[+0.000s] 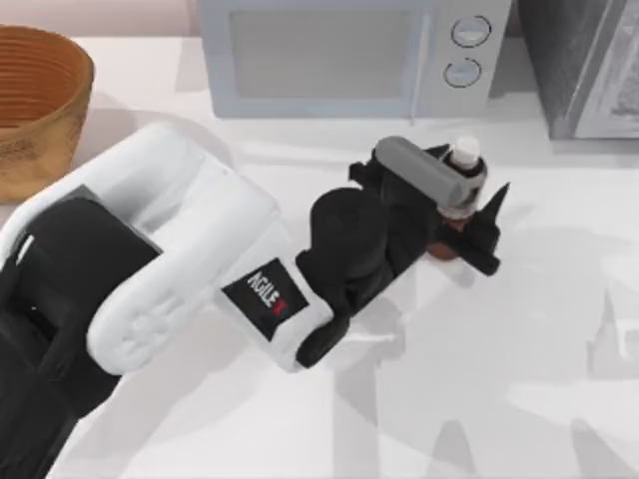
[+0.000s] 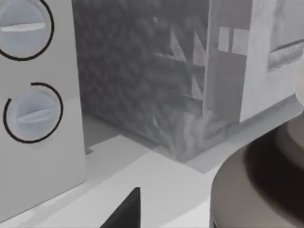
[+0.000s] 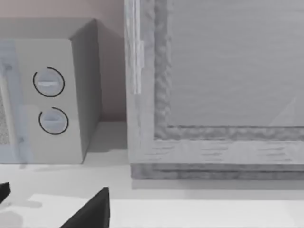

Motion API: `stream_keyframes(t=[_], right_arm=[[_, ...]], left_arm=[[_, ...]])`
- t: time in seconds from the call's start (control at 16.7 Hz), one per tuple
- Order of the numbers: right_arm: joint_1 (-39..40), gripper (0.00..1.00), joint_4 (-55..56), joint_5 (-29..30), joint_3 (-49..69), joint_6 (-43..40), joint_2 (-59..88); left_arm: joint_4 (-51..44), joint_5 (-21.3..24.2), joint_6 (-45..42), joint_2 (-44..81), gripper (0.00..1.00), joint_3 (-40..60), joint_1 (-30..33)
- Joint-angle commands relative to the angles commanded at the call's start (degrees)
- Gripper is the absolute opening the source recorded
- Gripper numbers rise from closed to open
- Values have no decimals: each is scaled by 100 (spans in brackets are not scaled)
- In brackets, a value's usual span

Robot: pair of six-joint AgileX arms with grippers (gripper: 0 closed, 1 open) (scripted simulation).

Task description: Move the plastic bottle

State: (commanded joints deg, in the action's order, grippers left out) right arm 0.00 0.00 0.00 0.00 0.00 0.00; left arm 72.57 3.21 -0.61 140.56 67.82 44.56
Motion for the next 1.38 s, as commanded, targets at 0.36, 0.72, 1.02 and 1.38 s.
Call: stream_keyframes(t=[0.36,0.72,1.02,1.38], right_arm=[[0,100,0,0,0,0,0],[0,100,0,0,0,0,0],[0,100,0,0,0,0,0],[0,100,0,0,0,0,0]], left_arm=[[0,0,0,0,17,0,0],[0,0,0,0,0,0,0],[-1,1,-4,-10,0,-5,-14],[240,831,-38,-350,0,-735,-949]])
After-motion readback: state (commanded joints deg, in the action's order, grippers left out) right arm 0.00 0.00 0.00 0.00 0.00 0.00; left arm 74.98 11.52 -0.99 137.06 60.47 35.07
